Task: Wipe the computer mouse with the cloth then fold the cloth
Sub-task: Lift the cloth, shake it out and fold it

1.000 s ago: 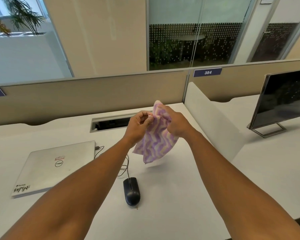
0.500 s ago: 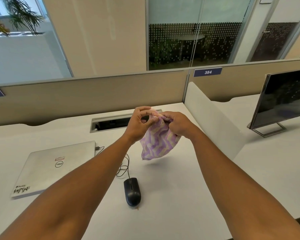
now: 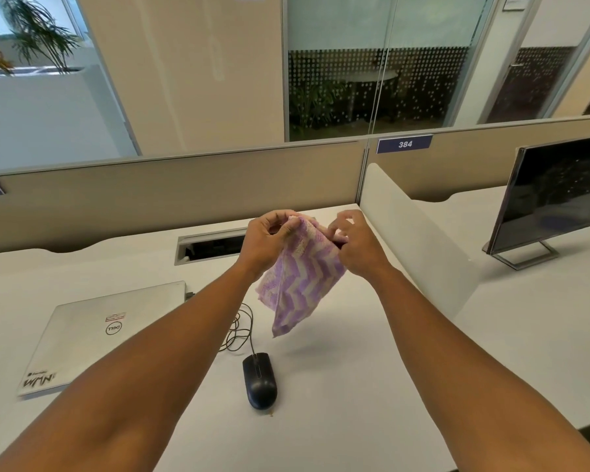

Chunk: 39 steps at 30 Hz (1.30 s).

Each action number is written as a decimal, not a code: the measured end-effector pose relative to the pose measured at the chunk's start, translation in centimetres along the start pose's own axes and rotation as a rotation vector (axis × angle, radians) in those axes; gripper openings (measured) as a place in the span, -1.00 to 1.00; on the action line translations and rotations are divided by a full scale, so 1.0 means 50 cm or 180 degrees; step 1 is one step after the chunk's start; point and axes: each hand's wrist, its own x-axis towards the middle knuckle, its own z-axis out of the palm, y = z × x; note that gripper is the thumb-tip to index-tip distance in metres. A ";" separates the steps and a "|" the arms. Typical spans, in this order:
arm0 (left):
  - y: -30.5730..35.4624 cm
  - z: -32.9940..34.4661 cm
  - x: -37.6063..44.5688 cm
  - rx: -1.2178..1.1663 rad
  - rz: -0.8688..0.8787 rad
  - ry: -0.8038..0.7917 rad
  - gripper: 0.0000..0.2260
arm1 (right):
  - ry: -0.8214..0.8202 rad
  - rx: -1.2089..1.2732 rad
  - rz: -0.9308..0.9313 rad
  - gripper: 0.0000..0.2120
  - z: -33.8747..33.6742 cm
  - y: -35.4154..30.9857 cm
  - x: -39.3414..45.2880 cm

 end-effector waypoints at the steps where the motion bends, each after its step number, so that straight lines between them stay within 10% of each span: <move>1: 0.001 -0.002 0.001 -0.0018 -0.0022 0.0006 -0.89 | -0.0034 -0.0106 0.0038 -0.73 0.000 0.006 0.000; 11: 0.001 -0.016 -0.002 -0.0019 -0.0094 0.0085 -0.88 | -0.0464 -0.0336 -0.0038 -0.75 -0.011 0.018 -0.009; 18: -0.014 -0.040 0.003 0.0463 -0.0108 0.0397 -0.84 | -0.0483 -0.0961 0.0161 -0.29 -0.035 0.014 -0.021; 28: -0.045 -0.027 -0.042 0.0334 -0.0535 0.0550 -0.86 | -0.0021 0.0352 0.0467 -0.52 -0.038 0.003 -0.017; 35: -0.080 -0.036 -0.078 0.0923 -0.0473 0.0364 -0.85 | -0.0881 -0.0436 0.0614 -0.81 -0.033 0.026 -0.027; 39: -0.080 -0.040 -0.072 0.0964 -0.0298 0.0679 -0.77 | -0.0315 -0.0472 0.0570 -0.93 -0.018 0.028 -0.022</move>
